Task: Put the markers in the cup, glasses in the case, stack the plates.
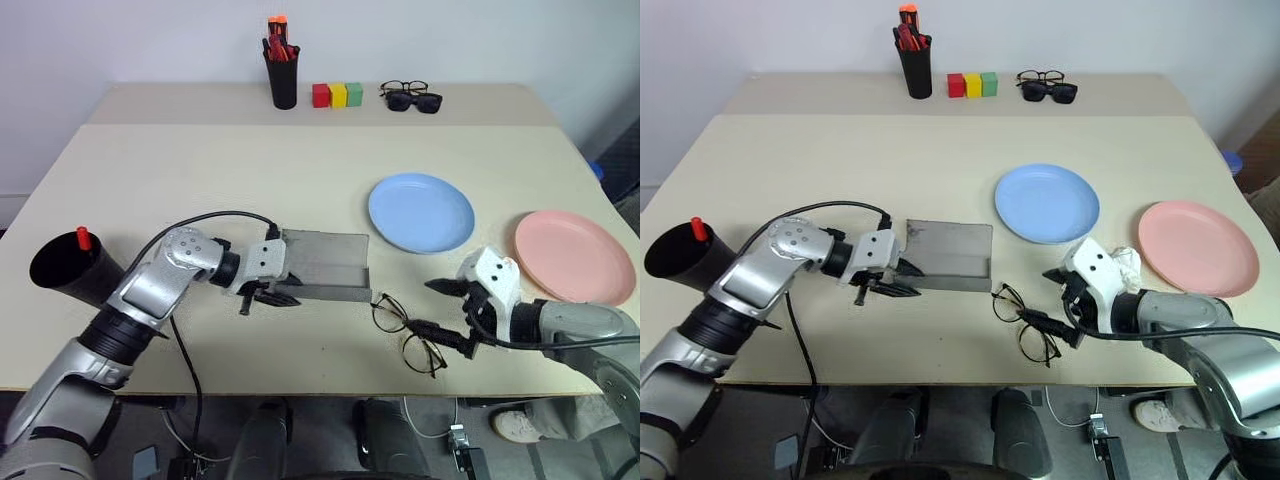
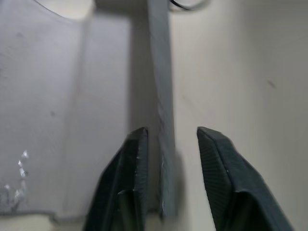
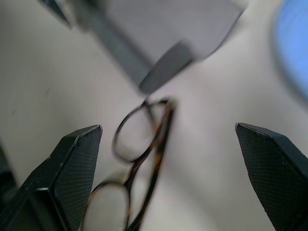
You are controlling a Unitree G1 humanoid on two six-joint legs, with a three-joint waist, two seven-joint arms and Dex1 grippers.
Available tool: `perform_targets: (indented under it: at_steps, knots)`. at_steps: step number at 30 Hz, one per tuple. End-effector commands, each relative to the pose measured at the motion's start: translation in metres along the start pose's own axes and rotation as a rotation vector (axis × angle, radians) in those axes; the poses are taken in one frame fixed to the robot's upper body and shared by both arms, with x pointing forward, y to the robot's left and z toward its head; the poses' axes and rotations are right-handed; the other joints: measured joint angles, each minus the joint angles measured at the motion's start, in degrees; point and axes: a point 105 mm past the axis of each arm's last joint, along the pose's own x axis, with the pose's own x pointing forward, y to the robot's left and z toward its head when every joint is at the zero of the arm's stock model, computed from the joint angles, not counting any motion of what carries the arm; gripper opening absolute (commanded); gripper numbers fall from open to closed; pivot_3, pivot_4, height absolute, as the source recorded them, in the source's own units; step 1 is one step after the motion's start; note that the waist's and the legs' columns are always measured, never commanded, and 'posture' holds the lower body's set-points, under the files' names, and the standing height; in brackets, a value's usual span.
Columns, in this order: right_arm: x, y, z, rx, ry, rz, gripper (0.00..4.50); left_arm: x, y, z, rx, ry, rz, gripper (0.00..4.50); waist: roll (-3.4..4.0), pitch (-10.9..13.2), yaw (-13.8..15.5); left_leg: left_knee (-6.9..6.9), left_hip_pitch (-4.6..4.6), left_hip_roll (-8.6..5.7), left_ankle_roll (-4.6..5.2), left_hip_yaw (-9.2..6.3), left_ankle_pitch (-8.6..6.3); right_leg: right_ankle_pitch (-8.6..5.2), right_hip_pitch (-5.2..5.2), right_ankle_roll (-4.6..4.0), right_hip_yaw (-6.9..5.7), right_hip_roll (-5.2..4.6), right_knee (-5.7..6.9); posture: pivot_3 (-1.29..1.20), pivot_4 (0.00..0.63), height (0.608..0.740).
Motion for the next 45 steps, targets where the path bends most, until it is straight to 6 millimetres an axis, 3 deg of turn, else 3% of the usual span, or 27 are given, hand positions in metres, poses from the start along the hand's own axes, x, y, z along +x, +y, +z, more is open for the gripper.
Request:
perform_targets:
  at_steps: [1,12,17,19,22,29,35,40,43,45]
  knots:
    - [-0.004,0.006,0.002,0.005,0.000,0.001,4.50,-0.017,0.014,0.012,0.019,-0.060,0.123,1.30,0.00,0.0,-0.2,0.01,0.00,0.00,0.00,0.00,0.00,0.00,0.00,0.01,0.00,0.00,0.00,0.00,0.150,0.740]
    - [0.008,0.005,-0.011,0.148,0.052,-0.011,4.50,-0.039,0.003,0.013,-0.090,-0.134,0.300,1.30,0.02,0.0,-0.1,0.02,0.05,0.02,0.02,0.00,-0.01,0.00,0.02,0.01,0.01,0.01,0.05,0.00,0.150,0.740]
    - [0.008,0.004,-0.014,0.157,0.091,-0.009,2.29,-0.047,0.000,0.011,-0.114,-0.133,0.359,1.34,0.02,0.0,0.0,0.01,0.06,0.02,0.02,-0.01,-0.01,0.00,0.03,0.00,0.00,0.02,0.04,0.00,0.150,0.740]
    - [0.006,0.004,-0.013,0.147,0.102,-0.012,1.91,-0.053,0.002,0.010,-0.137,-0.149,0.406,1.34,0.02,0.0,-0.3,0.01,0.06,0.02,0.02,0.01,-0.01,0.00,0.03,0.00,0.01,0.02,0.02,0.00,0.150,0.740]
    - [0.000,0.002,-0.009,0.125,0.107,-0.025,0.53,-0.058,0.005,0.010,-0.181,-0.186,0.465,1.34,0.02,0.0,-0.1,0.00,0.07,0.03,0.04,-0.01,-0.02,0.00,0.02,0.00,0.00,0.03,0.05,0.00,0.150,0.740]
    - [-0.005,0.002,-0.003,0.072,0.113,-0.027,0.53,-0.058,0.008,0.008,-0.198,-0.196,0.528,1.34,0.01,0.0,0.0,0.03,0.07,0.00,0.04,0.00,-0.02,0.00,0.07,0.01,-0.01,0.01,0.01,0.00,0.150,0.740]
    - [-0.019,-0.007,0.029,-0.055,0.039,-0.047,0.53,-0.068,0.016,0.005,-0.213,-0.211,0.637,1.34,0.02,0.0,-0.3,0.04,0.10,0.03,0.04,0.01,-0.02,0.00,0.07,0.01,0.00,0.03,0.01,0.00,0.150,0.740]
    - [-0.015,-0.002,0.017,-0.067,0.084,-0.014,0.53,-0.065,0.010,0.007,-0.218,-0.216,0.626,1.34,-0.01,0.0,0.2,0.01,0.07,0.02,0.05,0.00,-0.03,-0.01,0.07,0.00,-0.02,0.02,-0.01,0.00,0.150,0.740]
    - [-0.009,0.009,0.004,-0.048,0.109,0.029,1.31,-0.061,0.007,0.010,-0.208,-0.216,0.604,1.34,-0.02,0.0,0.2,0.02,0.05,-0.01,0.05,0.00,-0.03,-0.01,0.11,0.02,-0.02,-0.03,-0.07,0.00,0.150,0.740]
    - [-0.007,0.006,0.000,-0.031,0.107,0.010,2.26,-0.059,0.005,0.013,-0.208,-0.224,0.585,1.34,-0.01,0.0,0.0,0.03,0.06,-0.01,0.06,0.01,-0.04,-0.01,0.11,0.02,-0.02,-0.03,-0.06,0.00,0.150,0.740]
